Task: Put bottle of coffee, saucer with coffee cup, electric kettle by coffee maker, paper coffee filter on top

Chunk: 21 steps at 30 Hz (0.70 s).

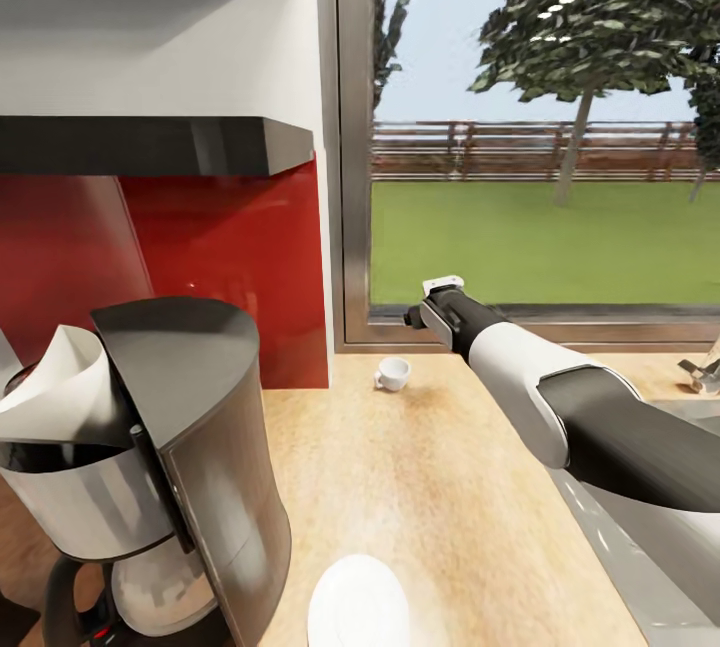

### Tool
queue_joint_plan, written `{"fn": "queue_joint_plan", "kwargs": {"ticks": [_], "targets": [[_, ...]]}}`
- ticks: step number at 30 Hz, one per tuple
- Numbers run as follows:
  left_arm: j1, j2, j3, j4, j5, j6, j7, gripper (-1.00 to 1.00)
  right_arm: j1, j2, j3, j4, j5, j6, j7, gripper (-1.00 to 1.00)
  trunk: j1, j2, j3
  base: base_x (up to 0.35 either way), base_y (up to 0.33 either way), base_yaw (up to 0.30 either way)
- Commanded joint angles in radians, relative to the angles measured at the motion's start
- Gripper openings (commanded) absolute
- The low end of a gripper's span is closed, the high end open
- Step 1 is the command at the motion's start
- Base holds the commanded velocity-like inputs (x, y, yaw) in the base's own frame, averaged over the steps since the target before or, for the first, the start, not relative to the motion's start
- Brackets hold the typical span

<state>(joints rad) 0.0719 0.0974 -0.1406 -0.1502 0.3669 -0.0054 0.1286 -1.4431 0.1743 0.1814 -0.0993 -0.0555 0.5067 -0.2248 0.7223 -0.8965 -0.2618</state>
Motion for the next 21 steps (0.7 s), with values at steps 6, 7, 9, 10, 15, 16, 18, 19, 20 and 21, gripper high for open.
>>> {"fn": "queue_joint_plan", "kwargs": {"ticks": [6,7,9,10,15,16,18,19,20,21], "targets": [[0.000,-0.009,-0.010,0.000,0.000,-0.070,0.003,1.00,0.000,0.000,0.007,0.000,-0.006,0.006,-0.002,1.00,0.000,-0.001,-0.010,0.000,0.000,0.000],[0.000,-0.010,-0.011,0.003,-0.002,-0.086,0.002,1.00,0.000,0.000,0.007,0.000,-0.006,0.006,-0.002,1.00,0.000,-0.001,-0.012,0.000,0.000,0.000],[0.000,-0.010,-0.011,0.008,-0.002,-0.110,0.000,1.00,0.000,0.000,0.007,0.000,-0.006,0.006,-0.002,1.00,0.000,-0.001,-0.015,0.000,0.000,0.000],[0.000,-0.010,-0.009,0.010,-0.001,-0.113,-0.001,1.00,0.000,0.000,0.006,0.000,-0.006,0.006,-0.002,1.00,0.000,-0.001,-0.017,0.000,0.000,0.000],[0.002,-0.016,-0.006,0.012,0.006,-0.109,-0.002,1.00,0.001,0.000,0.006,0.003,-0.006,0.006,-0.002,1.00,0.000,-0.001,-0.025,0.000,0.000,0.000],[0.002,-0.018,-0.006,0.012,0.006,-0.109,-0.002,1.00,0.001,0.000,0.006,0.003,-0.006,0.006,-0.002,1.00,0.000,-0.001,-0.026,0.000,0.000,0.000],[0.002,-0.019,-0.006,0.013,0.005,-0.108,-0.003,1.00,0.001,0.000,0.006,0.003,-0.006,0.006,-0.002,1.00,0.000,-0.001,-0.029,0.000,0.000,0.000],[0.002,-0.020,-0.006,0.014,0.003,-0.108,-0.003,1.00,0.001,0.000,0.006,0.003,-0.006,0.006,-0.002,1.00,0.000,-0.001,-0.031,0.000,0.000,0.000],[0.002,-0.020,-0.007,0.016,0.002,-0.108,-0.003,1.00,0.001,0.000,0.006,0.003,-0.006,0.006,-0.002,1.00,0.000,-0.001,-0.032,0.000,0.000,0.000],[0.002,-0.019,-0.007,0.018,0.001,-0.108,-0.003,1.00,0.001,0.000,0.006,0.003,-0.006,0.006,-0.002,1.00,0.000,-0.001,-0.034,0.000,0.000,0.000]]}}
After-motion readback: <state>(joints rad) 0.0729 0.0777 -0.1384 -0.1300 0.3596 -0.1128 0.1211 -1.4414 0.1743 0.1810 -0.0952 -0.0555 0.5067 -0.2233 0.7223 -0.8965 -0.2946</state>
